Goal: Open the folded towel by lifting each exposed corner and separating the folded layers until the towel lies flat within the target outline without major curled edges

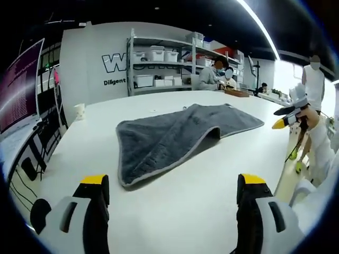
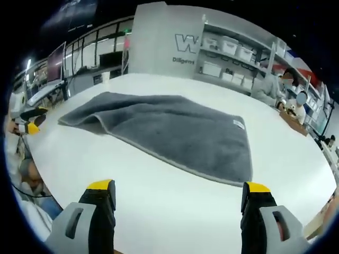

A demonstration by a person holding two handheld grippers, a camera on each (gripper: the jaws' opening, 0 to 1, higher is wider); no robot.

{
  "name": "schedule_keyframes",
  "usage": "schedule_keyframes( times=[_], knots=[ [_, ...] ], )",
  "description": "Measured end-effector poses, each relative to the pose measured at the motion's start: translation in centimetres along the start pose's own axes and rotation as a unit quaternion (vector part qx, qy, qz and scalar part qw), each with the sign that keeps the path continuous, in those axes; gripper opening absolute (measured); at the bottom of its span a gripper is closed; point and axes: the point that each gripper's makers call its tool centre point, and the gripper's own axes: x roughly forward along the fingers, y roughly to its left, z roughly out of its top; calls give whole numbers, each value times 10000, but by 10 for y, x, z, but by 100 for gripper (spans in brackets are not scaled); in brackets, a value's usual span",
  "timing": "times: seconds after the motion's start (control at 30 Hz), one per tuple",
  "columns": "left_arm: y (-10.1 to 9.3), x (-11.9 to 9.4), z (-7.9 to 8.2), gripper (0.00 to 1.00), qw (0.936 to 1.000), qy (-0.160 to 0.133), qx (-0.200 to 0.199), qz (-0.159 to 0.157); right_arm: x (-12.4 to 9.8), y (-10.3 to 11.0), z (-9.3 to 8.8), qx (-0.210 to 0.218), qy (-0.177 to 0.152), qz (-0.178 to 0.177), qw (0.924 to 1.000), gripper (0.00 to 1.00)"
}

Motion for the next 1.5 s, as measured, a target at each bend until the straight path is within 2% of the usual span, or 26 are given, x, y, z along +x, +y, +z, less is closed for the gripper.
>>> schedule_keyframes(
  times=[0.03,0.17,0.2,0.3,0.37,0.5,0.73,0.9,1.07,1.2,1.43,1.5],
  knots=[
    [0,0,0,100,10000,1,-10,-12,5,-5,1,120,-115,36,9999,99],
    [2,-2,0,100,10000,-5,-30,-12,20,-24,-7,442,-139,160,9988,99],
    [3,-3,0,100,10000,-22,-37,-9,25,-34,-8,607,-267,127,9977,99],
    [4,-4,2,100,10000,-53,-66,-7,32,-57,-15,886,-313,-33,9956,99],
    [5,-4,2,100,10000,-62,-68,-4,36,-64,-19,987,-316,-29,9946,98],
    [5,-4,2,100,9999,-70,-95,-21,45,-67,-25,1450,-303,163,9888,98],
    [5,-4,2,100,9999,-64,-125,-40,56,-73,-24,1775,-288,188,9835,98],
    [7,-5,3,100,9999,-83,-141,-27,62,-85,-20,2103,-392,146,9767,96],
    [8,-5,2,100,9999,-70,-125,-19,64,-97,-15,2368,-402,-16,9707,85],
    [5,-5,4,100,9999,-84,-80,-60,69,-106,-12,2418,-413,-187,9693,77],
    [4,-6,4,100,9999,-94,-61,-89,77,-127,-17,2452,-379,-744,9659,53],
    [3,-6,4,100,9999,-91,-62,-91,78,-132,-20,2356,-330,-918,9669,42]
  ],
)
